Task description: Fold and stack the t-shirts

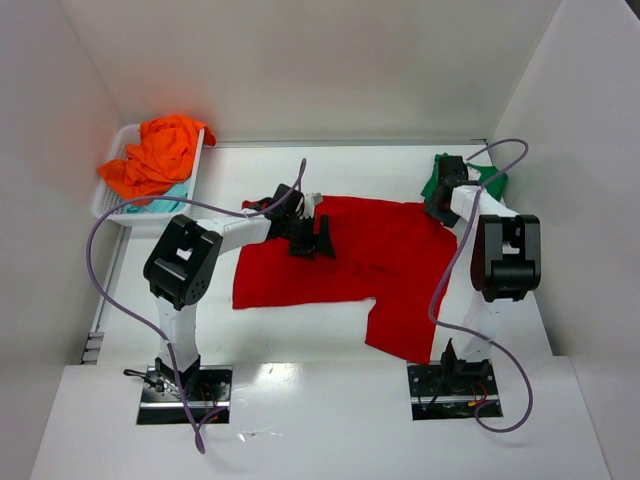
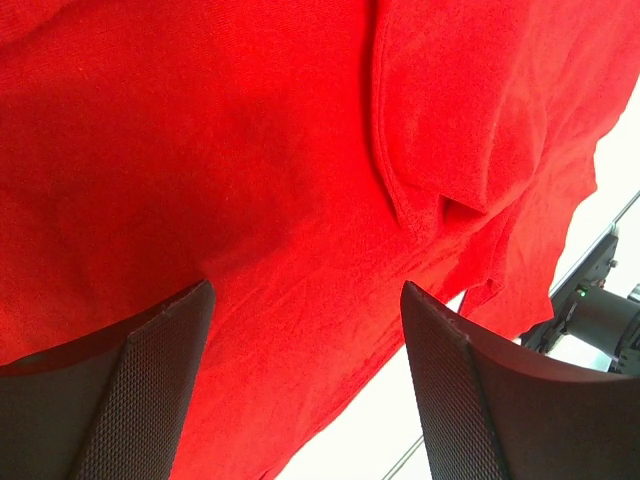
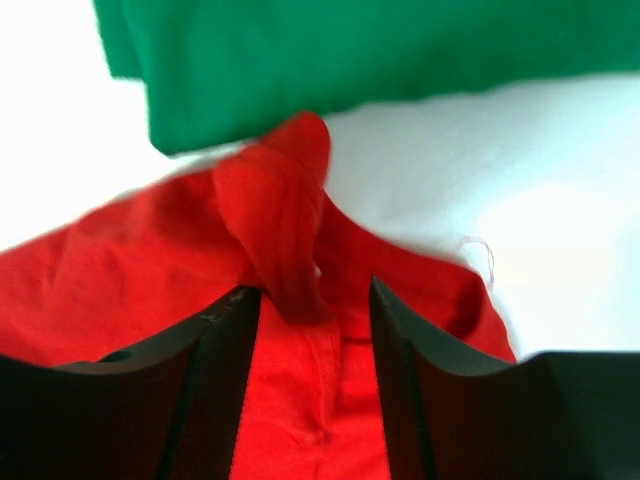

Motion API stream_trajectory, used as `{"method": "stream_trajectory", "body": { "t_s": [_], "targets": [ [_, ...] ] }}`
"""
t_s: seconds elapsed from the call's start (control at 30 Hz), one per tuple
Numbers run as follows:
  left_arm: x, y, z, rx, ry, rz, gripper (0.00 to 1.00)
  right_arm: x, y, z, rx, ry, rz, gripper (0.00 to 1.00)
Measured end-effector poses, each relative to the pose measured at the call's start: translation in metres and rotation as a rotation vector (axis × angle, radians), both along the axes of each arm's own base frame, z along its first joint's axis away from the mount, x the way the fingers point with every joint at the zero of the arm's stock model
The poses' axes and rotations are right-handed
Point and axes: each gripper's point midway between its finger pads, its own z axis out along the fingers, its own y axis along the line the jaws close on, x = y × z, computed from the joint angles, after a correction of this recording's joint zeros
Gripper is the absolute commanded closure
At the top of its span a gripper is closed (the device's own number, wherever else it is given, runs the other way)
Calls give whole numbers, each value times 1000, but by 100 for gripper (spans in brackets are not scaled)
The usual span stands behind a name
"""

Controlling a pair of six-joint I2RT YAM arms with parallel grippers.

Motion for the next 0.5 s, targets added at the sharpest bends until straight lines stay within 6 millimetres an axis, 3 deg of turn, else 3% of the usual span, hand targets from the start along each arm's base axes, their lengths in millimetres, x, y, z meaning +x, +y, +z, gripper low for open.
{"method": "stream_trajectory", "body": {
  "t_s": [0.17, 0.2, 0.33, 0.5],
  "targets": [
    [-3, 1, -2, -4, 5, -5, 22, 13, -1, 0, -10, -19, 11, 70],
    [-4, 1, -3, -6, 6, -5, 24, 15, -2, -2, -13, -18, 16, 79],
    [-7, 3, -5, -9, 14, -6, 28, 29, -3, -12, -23, -2, 28, 84],
    [-9, 5, -7, -16, 17, -7, 29, 35, -6, -15, -41, 10, 37, 81]
  ]
}}
